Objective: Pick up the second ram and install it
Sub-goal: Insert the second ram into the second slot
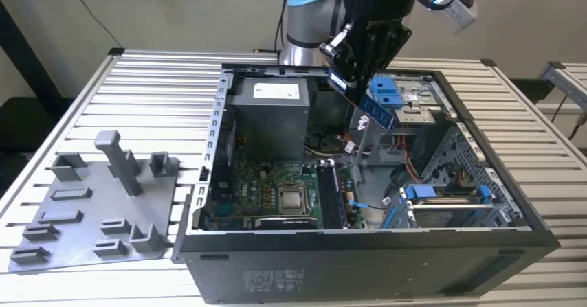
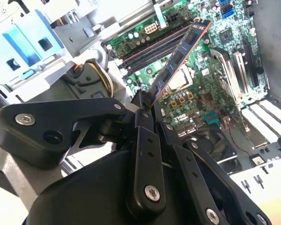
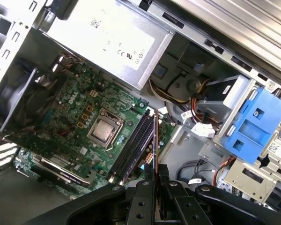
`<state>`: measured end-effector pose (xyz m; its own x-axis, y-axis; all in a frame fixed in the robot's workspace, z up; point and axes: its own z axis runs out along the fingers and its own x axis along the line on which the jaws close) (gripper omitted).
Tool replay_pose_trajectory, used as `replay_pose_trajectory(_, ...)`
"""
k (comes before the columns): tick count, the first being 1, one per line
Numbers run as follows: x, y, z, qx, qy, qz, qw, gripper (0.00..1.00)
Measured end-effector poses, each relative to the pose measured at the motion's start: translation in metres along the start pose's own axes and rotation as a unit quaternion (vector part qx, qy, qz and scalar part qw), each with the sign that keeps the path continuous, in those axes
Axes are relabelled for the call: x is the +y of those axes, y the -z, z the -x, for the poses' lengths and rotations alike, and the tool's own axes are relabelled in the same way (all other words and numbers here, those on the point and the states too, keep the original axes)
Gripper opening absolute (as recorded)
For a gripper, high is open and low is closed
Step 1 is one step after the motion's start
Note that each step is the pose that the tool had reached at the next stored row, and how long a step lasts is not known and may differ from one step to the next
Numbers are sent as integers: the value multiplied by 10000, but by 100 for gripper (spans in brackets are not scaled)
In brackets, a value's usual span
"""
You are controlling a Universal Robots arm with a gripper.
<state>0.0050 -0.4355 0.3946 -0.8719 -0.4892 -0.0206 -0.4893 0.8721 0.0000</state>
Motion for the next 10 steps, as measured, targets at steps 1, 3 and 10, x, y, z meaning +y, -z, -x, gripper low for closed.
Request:
replay_pose_trajectory(1,0,0,0,0,-14,0,10000,14)
replay_pose_trajectory(3,0,-1,0,0,-45,-1,10000,14)
replay_pose_trajectory(10,0,-18,0,0,-294,-6,9996,14)
